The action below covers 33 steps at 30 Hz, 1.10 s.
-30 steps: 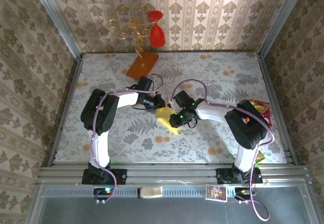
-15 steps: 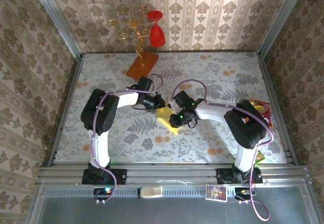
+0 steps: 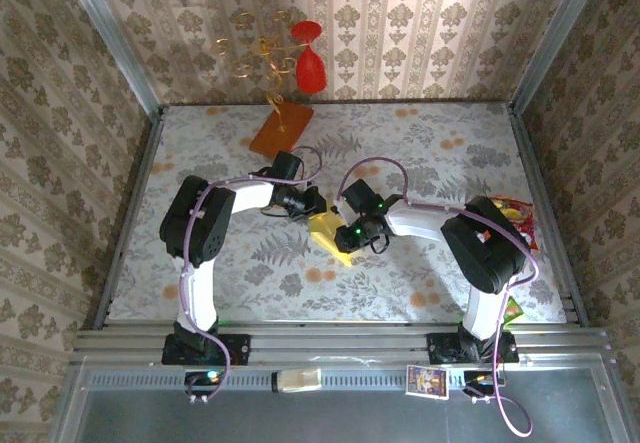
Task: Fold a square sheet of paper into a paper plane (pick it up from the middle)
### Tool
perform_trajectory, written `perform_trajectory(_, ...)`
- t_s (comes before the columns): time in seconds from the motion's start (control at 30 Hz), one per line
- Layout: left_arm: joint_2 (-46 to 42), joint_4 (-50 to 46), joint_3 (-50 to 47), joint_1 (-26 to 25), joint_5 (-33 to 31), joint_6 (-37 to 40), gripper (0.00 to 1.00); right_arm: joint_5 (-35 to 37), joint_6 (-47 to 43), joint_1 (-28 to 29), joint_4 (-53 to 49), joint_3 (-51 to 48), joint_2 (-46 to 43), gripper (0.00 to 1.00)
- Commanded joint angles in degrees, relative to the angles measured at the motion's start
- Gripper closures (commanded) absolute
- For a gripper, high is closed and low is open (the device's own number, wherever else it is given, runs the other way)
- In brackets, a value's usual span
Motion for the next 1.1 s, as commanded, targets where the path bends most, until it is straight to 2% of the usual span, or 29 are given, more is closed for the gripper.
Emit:
perform_trajectory(0.0, 1.6, -3.2, 0.4, -0.5, -0.5, 1.2, 0.88, 1.5, -1.2, -0.1, -2.1, 0.9, 1.8, 0.82)
perform_trajectory(0.23, -2.2, -3.3, 0.6, -0.3, -1.8, 0.1, 0.86, 1.1, -1.6, -0.1, -3.1, 1.0, 3.0, 0.82)
perform_trajectory(0.37, -7.2, -3.2, -0.4, 0.1, -4.0, -1.9, 0.79, 0.8, -1.5, -0.1, -4.0, 1.4, 3.7, 0.82)
perform_trajectory(0.53, -12.3, -1.9, -5.0, 1.0, -6.7, -5.0, 0.76, 0.2, -1.1, -0.1, -4.7, 2.2, 4.8, 0.81)
perform_trajectory(0.83, -18.2, 4.3, -14.5, -1.0, -8.0, -13.1, 0.79, 0.1, -0.6, -0.1, -5.8, 3.5, 5.7, 0.80)
perform_trajectory(1.07, -18.8, 7.7, -17.5, -5.0, -10.1, -19.1, 0.88, 0.3, -0.3, -0.1, -6.3, 3.9, 6.1, 0.80)
